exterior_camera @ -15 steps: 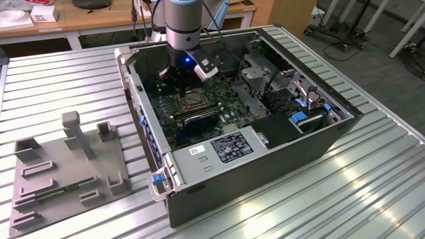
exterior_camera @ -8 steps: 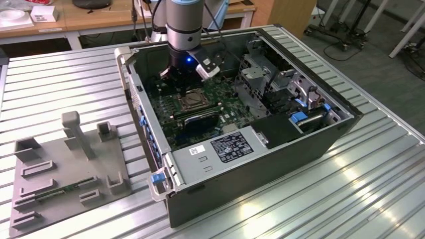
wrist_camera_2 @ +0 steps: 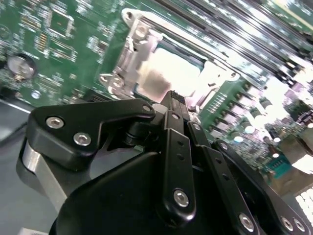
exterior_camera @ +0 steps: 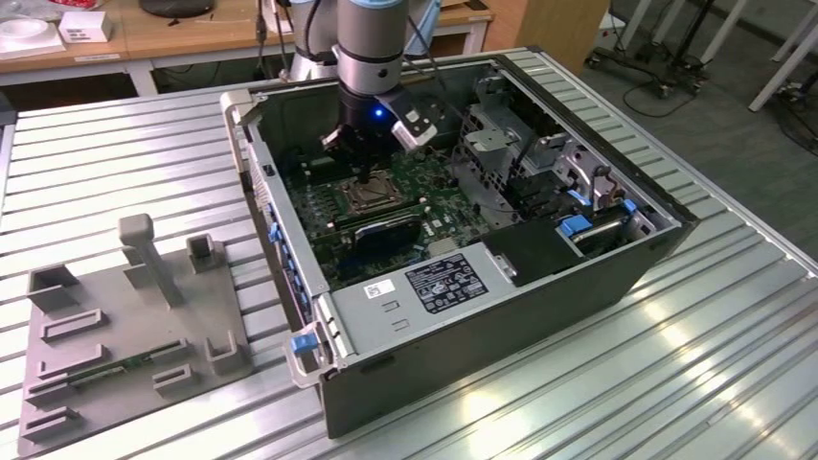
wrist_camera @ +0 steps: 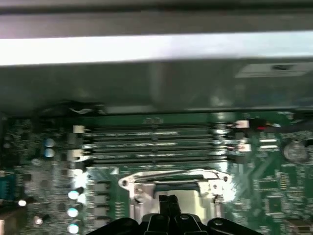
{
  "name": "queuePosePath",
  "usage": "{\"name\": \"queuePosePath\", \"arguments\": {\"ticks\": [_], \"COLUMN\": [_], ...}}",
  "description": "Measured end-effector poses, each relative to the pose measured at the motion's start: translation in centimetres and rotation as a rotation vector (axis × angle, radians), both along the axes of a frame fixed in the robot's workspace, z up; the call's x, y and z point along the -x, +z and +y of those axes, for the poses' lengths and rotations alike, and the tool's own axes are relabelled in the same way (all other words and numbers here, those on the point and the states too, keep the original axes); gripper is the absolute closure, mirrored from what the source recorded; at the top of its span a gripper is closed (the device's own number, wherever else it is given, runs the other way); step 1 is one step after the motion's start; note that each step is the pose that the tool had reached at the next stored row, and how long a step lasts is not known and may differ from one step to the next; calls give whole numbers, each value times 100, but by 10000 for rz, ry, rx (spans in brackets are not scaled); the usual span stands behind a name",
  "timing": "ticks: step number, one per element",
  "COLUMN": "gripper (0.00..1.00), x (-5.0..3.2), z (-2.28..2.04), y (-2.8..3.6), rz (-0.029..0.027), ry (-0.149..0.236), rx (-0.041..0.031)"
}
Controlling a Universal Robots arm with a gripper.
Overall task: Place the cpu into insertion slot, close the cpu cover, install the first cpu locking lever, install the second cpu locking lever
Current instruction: 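Install the first cpu locking lever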
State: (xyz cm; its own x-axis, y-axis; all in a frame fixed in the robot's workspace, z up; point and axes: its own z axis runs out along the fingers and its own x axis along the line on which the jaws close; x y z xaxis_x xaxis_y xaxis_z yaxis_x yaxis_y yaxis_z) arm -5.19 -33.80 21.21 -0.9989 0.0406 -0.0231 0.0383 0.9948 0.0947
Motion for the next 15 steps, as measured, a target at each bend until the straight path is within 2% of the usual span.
{"name": "queuePosePath", "arguments": {"ticks": [5, 9, 15], "gripper": [89, 89, 89], "x": [-24, -24, -24], "z": [-2, -42, -48], "y": [0, 0, 0], "rz": [0, 0, 0], "ry": [1, 2, 2], "rx": [-1, 0, 0]}}
